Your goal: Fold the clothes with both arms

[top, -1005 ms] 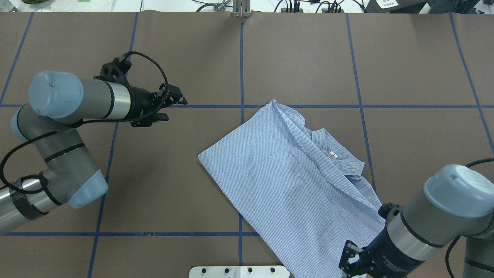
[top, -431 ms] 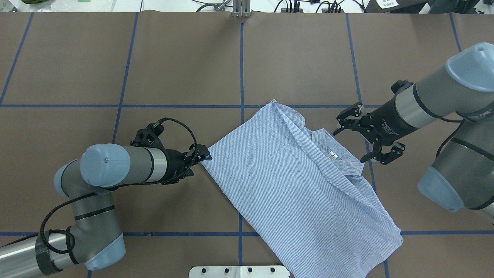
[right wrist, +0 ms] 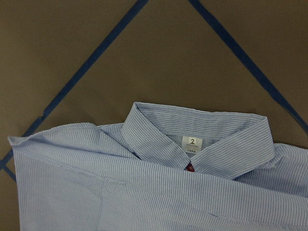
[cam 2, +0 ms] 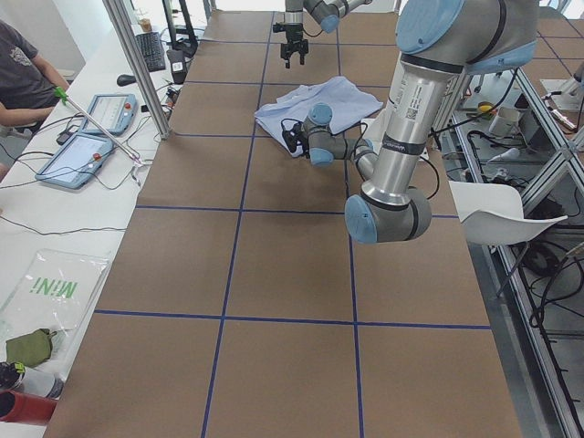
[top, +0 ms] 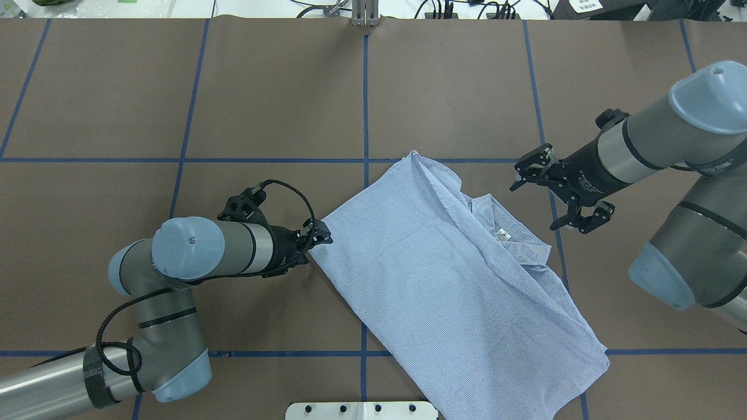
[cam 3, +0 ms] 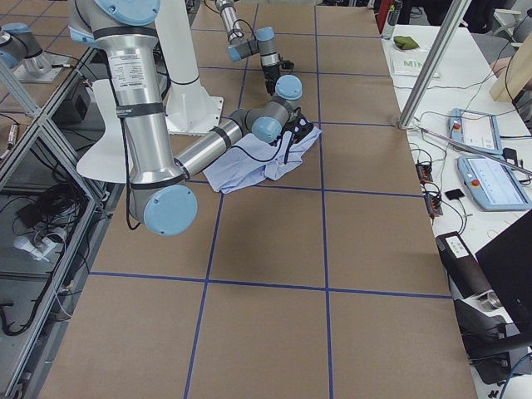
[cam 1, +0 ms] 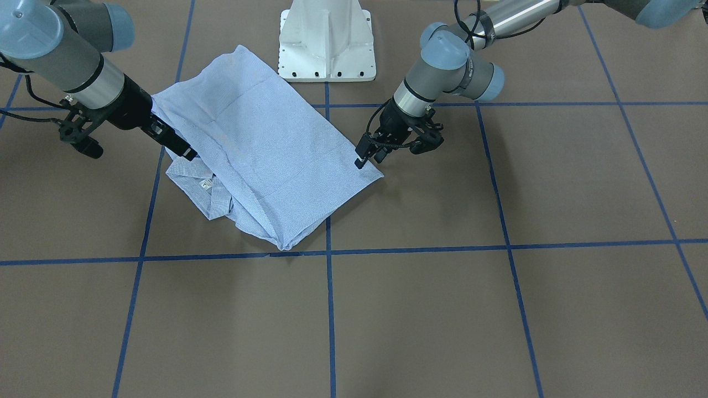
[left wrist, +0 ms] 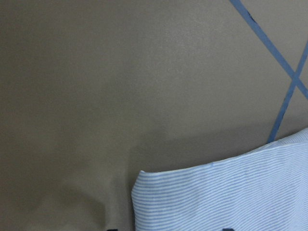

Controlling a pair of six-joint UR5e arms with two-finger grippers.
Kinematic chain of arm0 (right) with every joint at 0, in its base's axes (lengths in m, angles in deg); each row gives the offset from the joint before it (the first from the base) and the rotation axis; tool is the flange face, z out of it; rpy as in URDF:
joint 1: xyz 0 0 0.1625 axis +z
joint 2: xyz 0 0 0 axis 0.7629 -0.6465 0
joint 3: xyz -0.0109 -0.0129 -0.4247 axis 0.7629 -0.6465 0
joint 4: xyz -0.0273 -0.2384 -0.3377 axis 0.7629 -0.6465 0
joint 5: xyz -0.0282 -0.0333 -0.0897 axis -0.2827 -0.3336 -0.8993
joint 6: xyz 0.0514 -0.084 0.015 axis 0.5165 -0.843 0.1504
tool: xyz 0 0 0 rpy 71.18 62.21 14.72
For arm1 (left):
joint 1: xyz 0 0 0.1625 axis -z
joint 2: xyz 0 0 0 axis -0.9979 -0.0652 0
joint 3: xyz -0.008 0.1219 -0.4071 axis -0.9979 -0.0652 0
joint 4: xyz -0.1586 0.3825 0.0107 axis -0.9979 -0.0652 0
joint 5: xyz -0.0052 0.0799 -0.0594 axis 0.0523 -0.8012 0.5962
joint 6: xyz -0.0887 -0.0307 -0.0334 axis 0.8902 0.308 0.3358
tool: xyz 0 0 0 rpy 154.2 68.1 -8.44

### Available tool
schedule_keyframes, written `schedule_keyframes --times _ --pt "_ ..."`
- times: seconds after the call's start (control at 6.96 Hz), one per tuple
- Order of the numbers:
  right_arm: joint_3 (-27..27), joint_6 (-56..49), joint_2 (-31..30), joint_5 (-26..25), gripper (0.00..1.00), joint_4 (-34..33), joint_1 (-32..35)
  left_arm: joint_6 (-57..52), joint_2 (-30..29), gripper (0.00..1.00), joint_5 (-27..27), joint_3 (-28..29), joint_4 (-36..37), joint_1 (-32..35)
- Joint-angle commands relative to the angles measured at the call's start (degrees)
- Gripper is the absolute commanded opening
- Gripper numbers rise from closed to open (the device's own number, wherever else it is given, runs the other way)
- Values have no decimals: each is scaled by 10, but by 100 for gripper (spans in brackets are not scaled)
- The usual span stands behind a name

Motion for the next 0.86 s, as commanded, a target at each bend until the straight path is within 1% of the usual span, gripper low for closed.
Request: schedule_keyframes --times 0.0,0.14,0.29,0.57,0.72 --pt "-2 -1 2 -6 100 0 0 1 -2 38 -7 1 3 -1" --pt "-3 -1 1 -7 100 0 0 1 -2 7 -10 1 11 -1" --pt "-7 0 2 -9 100 0 -6 1 -1 0 -12 1 13 -1" --pt "-8 0 10 -18 100 -1 -8 -30 -7 0 -31 -5 69 19" --pt "-8 1 17 -18 100 -2 -8 -119 -25 0 -38 6 76 54"
